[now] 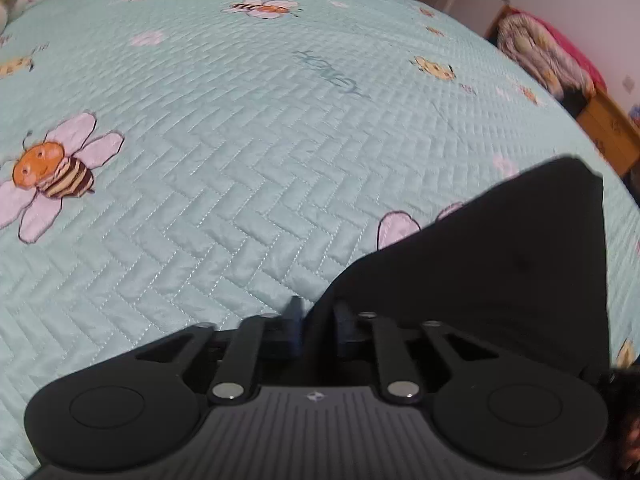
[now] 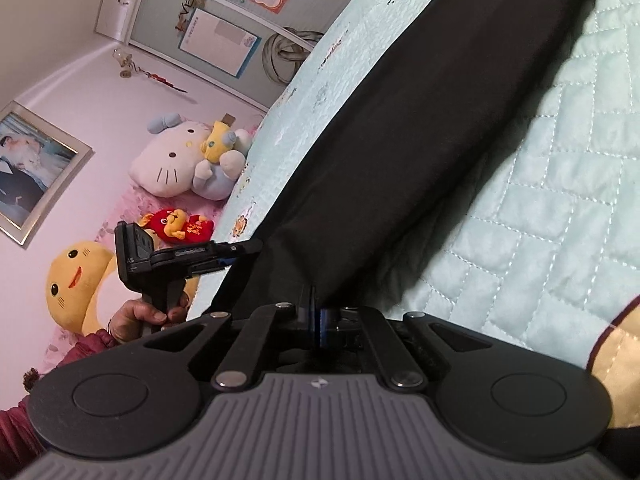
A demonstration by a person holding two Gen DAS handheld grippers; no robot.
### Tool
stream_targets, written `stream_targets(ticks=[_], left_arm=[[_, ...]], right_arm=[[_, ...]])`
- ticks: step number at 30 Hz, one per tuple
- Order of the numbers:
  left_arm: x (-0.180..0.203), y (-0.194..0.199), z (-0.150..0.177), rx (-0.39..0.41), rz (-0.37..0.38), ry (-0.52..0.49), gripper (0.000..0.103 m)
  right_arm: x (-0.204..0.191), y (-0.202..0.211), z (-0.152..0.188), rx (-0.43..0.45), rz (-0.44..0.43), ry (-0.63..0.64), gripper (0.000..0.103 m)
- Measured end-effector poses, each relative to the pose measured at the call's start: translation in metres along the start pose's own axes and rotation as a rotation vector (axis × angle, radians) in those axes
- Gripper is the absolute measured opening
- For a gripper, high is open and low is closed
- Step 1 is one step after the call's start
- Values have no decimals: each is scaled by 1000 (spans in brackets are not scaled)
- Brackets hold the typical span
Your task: Fold clothes
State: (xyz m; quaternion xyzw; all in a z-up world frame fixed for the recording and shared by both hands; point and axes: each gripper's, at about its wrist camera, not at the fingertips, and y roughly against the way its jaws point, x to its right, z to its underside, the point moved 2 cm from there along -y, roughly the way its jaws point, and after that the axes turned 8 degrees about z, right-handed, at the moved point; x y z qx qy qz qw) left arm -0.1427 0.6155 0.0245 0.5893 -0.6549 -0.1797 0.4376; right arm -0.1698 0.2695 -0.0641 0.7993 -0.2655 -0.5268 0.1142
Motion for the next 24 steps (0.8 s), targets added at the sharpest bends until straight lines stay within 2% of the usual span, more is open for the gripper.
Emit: stream_targets(ticks=[4,8,10,12,14,16,17,18,19,24], left_arm=[[-2,9,2,26,19,38,18],[-4,37,5,91,20,82,47],[-11,47,11,92,-8,101,51],[-17,48,18,67,-41,114,51],[-22,47,24,58,-44,134,51],[-22,45,27,52,-34,127,47],[-20,43,28,42,-67,99,37],[-19,41,29,36,-93,77,19],[-19,41,29,38,-106,68,13],[-20,40,30,53,-158,47,10]], right_arm=[[-1,-2,0,-6,11,12,0],[6,-2,-1,-13,-10,-13,0],[8,-2,-1,-13,-12,-15,0],[8,-2,-2,-13,-14,-15,0],[9,-2,-1,-14,-16,-15,0],[9,-2,-1,-14,-16,-13,0],[9,-3,-1,-14,-16,-12,0],[9,-3,-1,-13,-17,-10,0],[9,-3,-1,-13,-17,-8,0],[7,-4,0,-10,-10,4,0]])
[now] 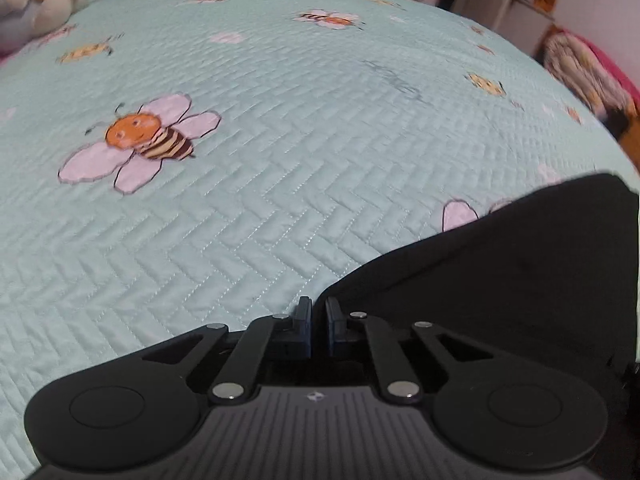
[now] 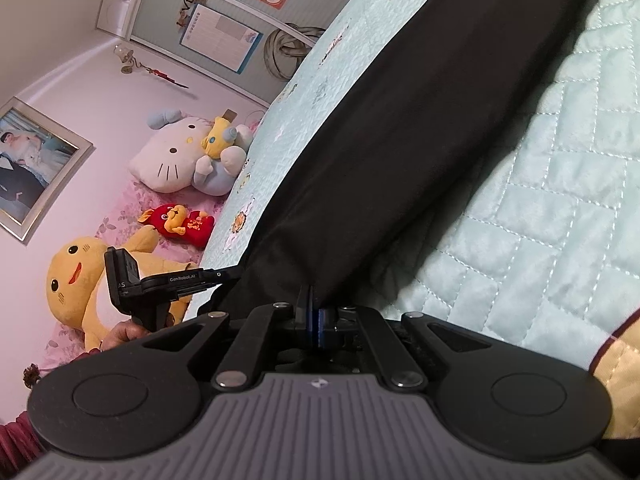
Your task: Fold clothes
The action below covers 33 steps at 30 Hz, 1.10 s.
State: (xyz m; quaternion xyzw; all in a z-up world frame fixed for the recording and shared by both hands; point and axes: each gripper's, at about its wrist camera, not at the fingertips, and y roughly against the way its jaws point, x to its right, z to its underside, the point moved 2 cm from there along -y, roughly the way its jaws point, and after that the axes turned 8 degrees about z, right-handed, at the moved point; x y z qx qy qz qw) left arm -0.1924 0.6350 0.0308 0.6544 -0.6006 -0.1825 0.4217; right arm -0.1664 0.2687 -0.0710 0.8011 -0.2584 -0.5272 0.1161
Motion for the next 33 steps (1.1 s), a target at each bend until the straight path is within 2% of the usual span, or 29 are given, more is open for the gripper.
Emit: stream_targets(ticks=[1,4,6,8,10,13,15,19,21,22,23,27,29,31,33], left_arm=[[0,1,0,5,-12,6,14],[10,10,-3,51,-119,21,34],[21,19,-8,99,-185,29,31],[37,28,-15,148,-216,34,30],[65,30,-21,174,-160,33,30],[122,13,-29,145,-33,-46,37],[160,-6,-31,118,0,-97,38],[215,-42,-24,73,131,-89,40],[235,-55,-15,48,155,-95,40],[242,-60,-8,41,156,-91,40],[245,-61,-2,37,154,-80,40],[241,-49,20,62,171,15,45],[243,-46,28,57,151,-4,46],[248,-44,33,52,123,-37,48],[254,-46,31,53,130,-49,48]], right_arm=[[0,0,0,0,1,1,0],[0,1,0,-2,-2,-6,0],[1,2,-1,-1,-10,-24,0],[5,7,-2,12,-17,-71,2],[12,17,-4,45,-7,-145,6],[24,42,-13,144,57,-194,22],[32,53,-19,189,87,-225,22],[42,49,-32,187,83,-274,22],[43,45,-36,182,82,-267,18],[45,43,-37,174,82,-272,6],[49,43,-39,164,88,-286,1],[52,52,-41,139,106,-255,1],[56,55,-40,113,98,-249,1],[61,63,-43,90,74,-292,6],[65,75,-47,96,68,-316,14]])
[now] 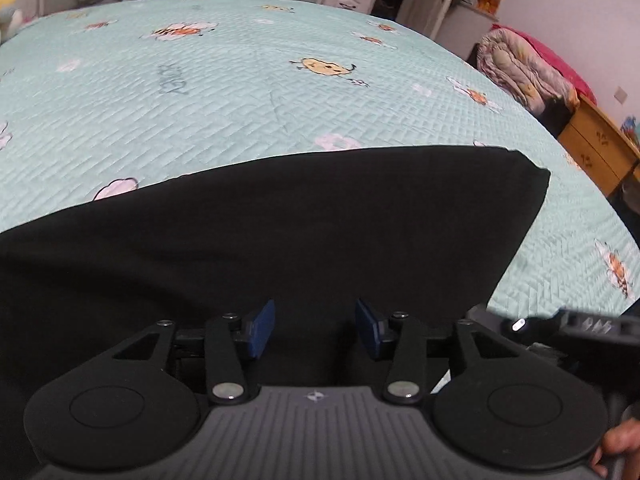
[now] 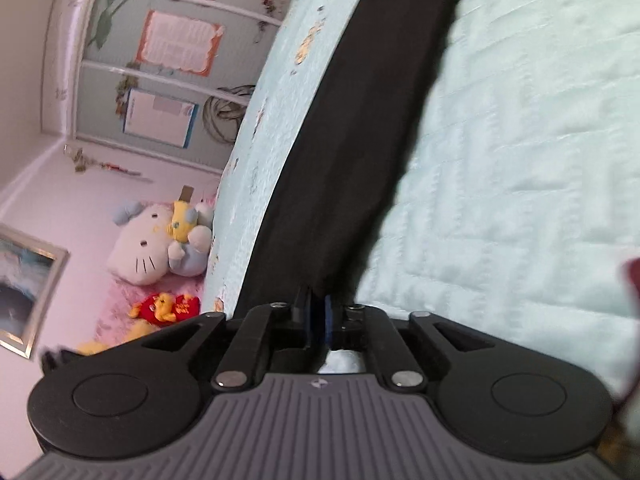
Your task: Fold clothes
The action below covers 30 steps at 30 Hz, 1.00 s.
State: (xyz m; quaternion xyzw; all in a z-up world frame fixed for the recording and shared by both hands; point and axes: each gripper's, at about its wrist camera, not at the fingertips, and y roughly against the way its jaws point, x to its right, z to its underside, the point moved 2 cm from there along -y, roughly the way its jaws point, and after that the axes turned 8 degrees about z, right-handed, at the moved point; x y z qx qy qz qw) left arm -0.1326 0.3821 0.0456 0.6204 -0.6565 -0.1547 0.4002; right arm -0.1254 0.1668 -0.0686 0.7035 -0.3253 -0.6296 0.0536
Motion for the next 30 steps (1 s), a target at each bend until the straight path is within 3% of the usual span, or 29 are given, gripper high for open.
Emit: stream_targets(ticks=[2,6,11,16,20,24,26,30], left_arm=[[6,-5,-5,10,25,11,49],[20,-24,-22,23,69,10,56],[25,-64,-39,-16,80,22,56],[31,-72,-42,-2,135,56,57],[48,-67,-36,-3,110,-28,57],[88,-47,-15,-12,129,-248,58],[111,-39,-1,-25,135,-376,60],[133,-49,24,-78,101,-512,62]], right_arm=[[6,12,-10,38,8,-23,20],[20,29,-30,138,57,-83,22],[27,21,-41,151,55,-120,21],[22,11,-46,155,60,-138,21],[21,11,-49,149,78,-130,22],[24,25,-45,129,102,-135,25],[26,29,-42,126,80,-152,44],[10,21,-49,100,80,-123,65]])
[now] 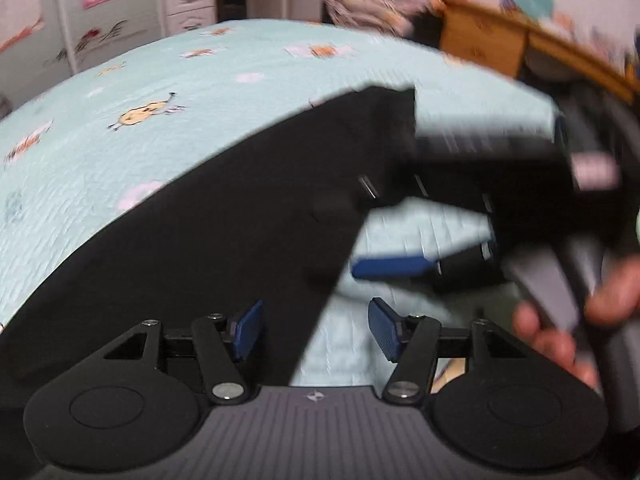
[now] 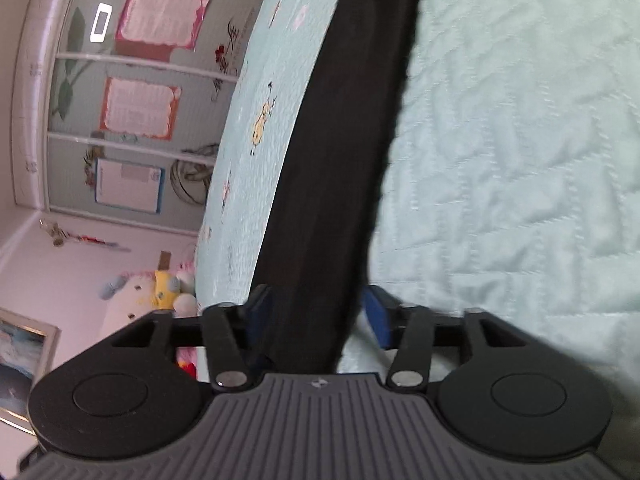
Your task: Fold clothes
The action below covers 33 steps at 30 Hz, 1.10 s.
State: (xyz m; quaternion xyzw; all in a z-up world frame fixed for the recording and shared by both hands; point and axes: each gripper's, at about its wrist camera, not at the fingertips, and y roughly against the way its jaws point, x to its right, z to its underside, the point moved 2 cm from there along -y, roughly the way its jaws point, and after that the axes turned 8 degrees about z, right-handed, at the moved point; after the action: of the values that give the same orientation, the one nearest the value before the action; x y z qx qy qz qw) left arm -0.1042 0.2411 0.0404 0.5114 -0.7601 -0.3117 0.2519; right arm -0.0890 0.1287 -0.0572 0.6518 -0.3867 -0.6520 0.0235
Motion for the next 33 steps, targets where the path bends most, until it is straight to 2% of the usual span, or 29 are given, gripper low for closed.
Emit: stream_targets(ticks=[2,4,6,7,8,13,16,19,21,22,23,24,25,26,28,29,31,33], left_arm=[[9,-9,4,-25,-37,-53,62],[12,-16,4,-38,-70,-83,60],[6,-16,5,-28,-29,-62,38],[2,-15,5,-22,-3,-36,17],[-6,-14,4,-12,16,5,9],[-42,-3,3,70,97,194,8],[-50,-1,3,98,148,246,8],[-50,-3,1,93,171,242,8],[-50,-5,0,76,199,222,8],[-50,-3,-1,69,214,208,11],[-49,-1,-3,71,221,201,16],[-53,4,-5,85,222,205,18],[-59,9,-9,105,218,217,25],[-65,13,-13,127,205,233,34],[-83,18,-20,176,165,280,41],[-92,15,-24,186,145,303,41],[-110,5,-31,187,103,338,40],[-124,-11,-37,170,53,357,41]], right_arm=[[-6,-3,0,-2,-2,29,76],[-10,-6,0,0,-13,49,77],[-8,-8,-2,13,-48,56,77],[-8,-10,-3,25,-72,61,77],[-7,-12,-4,36,-96,67,77],[-8,-18,-9,63,-180,90,77],[-9,-25,-13,74,-231,101,77],[-11,-29,-17,79,-249,127,77],[-12,-29,-19,80,-235,146,71],[-10,-29,-20,82,-216,143,61],[-7,-28,-21,84,-192,134,44],[-4,-28,-22,81,-174,117,34],[0,-28,-23,75,-160,97,15],[4,-28,-24,68,-146,76,8],[9,-28,-25,62,-120,55,8],[8,-28,-24,64,-111,62,8],[7,-27,-23,68,-92,70,0],[9,-27,-22,66,-85,71,0]])
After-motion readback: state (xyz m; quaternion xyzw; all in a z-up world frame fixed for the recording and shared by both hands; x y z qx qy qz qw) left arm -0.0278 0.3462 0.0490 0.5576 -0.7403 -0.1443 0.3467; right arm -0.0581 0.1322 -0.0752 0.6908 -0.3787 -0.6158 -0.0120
